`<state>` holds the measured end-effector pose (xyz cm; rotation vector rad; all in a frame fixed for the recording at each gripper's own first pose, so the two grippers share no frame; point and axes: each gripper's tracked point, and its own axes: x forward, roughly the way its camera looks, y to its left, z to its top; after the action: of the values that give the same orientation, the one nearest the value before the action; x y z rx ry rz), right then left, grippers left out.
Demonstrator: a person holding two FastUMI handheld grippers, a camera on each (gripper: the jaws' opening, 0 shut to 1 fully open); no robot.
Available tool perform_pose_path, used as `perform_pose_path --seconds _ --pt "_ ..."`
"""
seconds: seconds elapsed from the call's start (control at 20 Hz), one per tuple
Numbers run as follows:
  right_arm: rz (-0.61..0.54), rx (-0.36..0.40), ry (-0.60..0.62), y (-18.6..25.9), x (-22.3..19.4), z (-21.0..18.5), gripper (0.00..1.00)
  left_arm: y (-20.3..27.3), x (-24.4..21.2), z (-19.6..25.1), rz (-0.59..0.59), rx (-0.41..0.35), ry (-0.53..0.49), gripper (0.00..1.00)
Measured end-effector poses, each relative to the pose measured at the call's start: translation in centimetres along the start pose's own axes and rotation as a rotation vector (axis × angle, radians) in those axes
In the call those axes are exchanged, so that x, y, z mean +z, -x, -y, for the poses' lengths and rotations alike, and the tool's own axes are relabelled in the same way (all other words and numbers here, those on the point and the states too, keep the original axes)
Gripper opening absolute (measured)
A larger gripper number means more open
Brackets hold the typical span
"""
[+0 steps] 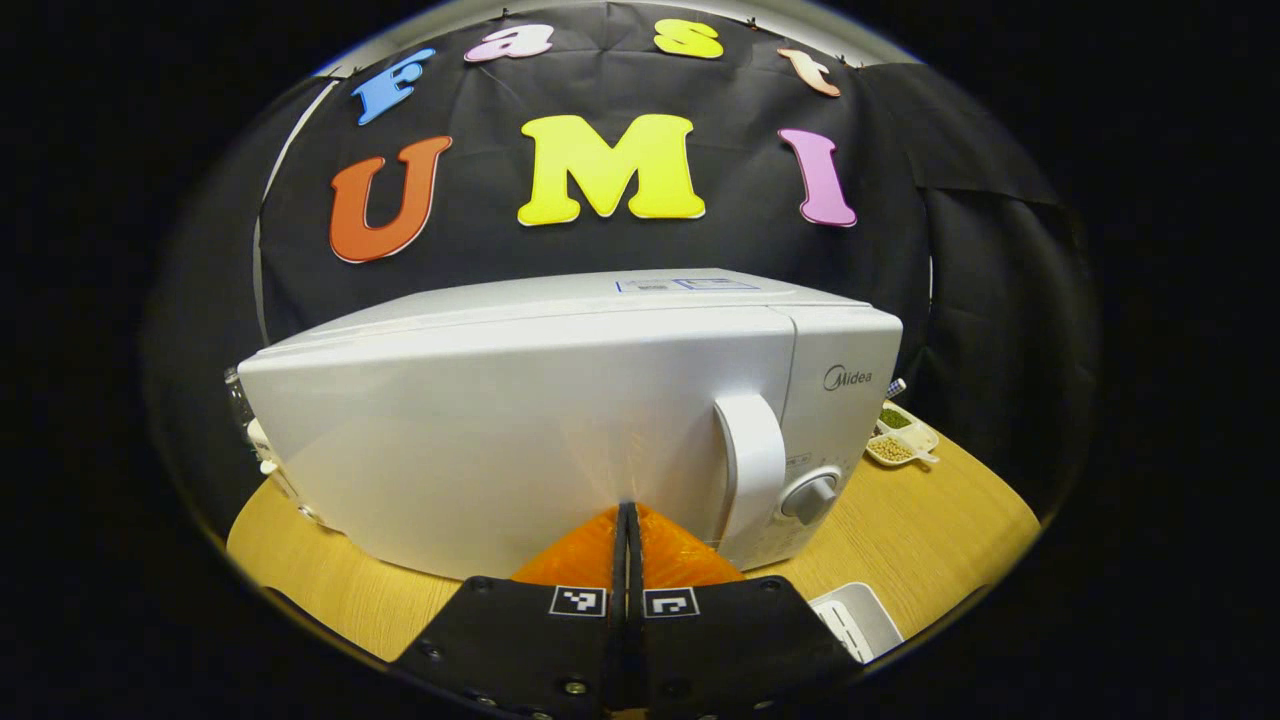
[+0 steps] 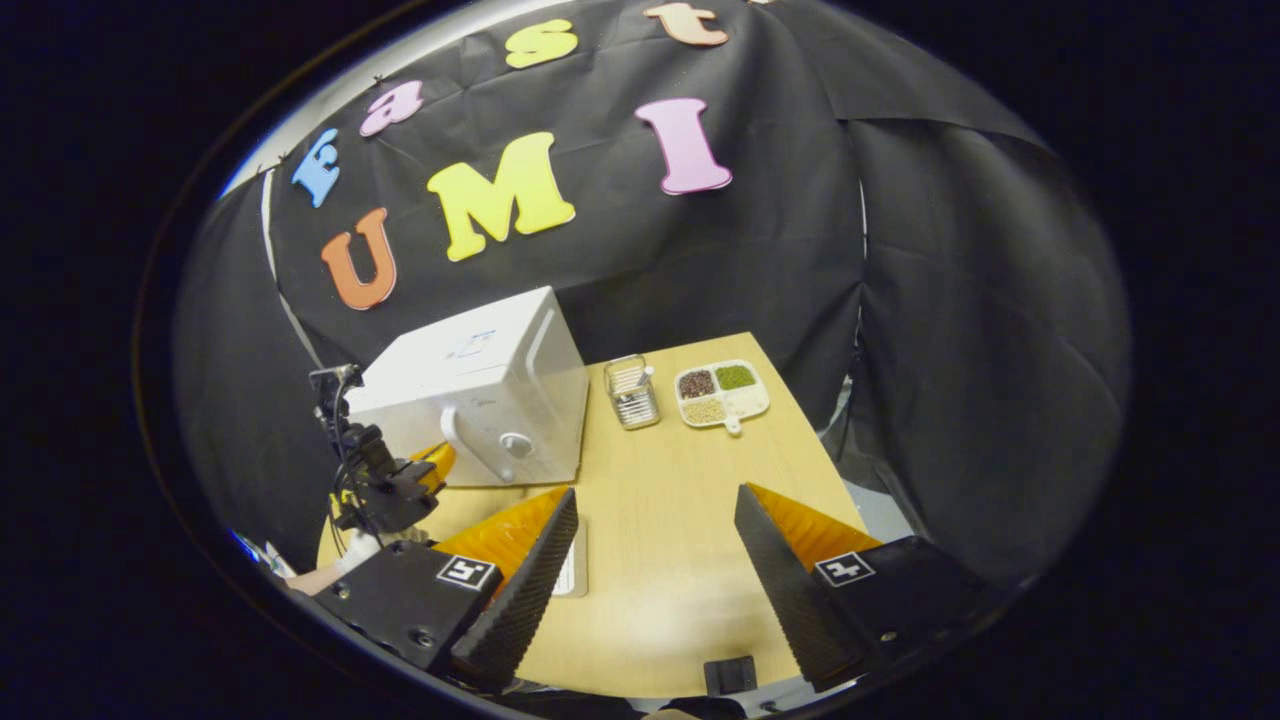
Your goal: Open the microwave oven with the left hand, put the food in, and close the microwave oven.
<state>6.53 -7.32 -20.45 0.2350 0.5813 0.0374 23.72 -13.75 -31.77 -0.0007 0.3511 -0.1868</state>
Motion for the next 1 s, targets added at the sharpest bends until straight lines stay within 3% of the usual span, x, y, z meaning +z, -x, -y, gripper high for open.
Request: perform_pose_path --seconds 0.25,0.45,0.65,0.85,0.9,0.95,1.0 --pt "0.021 -0.003 -0.001 1.1 0.0 -0.2 1.0 1.6 -0.1 -0.8 0.002 0.025 -0.002 0.0" --pt "0.041 -0.026 0.01 2.6 -0.6 -0.1 1.0 5.0 -0.9 -4.3 0.0 0.095 0.008 0.0" --pt "0.081 -0.061 0.042 4.3 -1.1 -0.7 1.0 9.7 -2.3 -6.0 -0.014 0.099 0.048 0.95" --pt "0.109 -0.091 0.064 6.0 -2.0 -2.5 1.0 15.0 -1.5 -7.2 -0.005 0.094 0.03 0.95" --pt "0.118 -0.094 0.067 6.4 -2.1 -3.3 0.9 16.7 -0.5 -7.6 0.011 0.091 0.026 0.95" --pt "0.129 -0.086 0.069 6.9 -2.0 -4.4 1.0 18.5 0.4 -8.0 0.026 0.092 0.018 0.95" --pt "0.147 -0.074 0.076 7.4 -1.8 -5.8 1.0 20.4 1.7 -8.6 0.047 0.09 0.011 0.95"
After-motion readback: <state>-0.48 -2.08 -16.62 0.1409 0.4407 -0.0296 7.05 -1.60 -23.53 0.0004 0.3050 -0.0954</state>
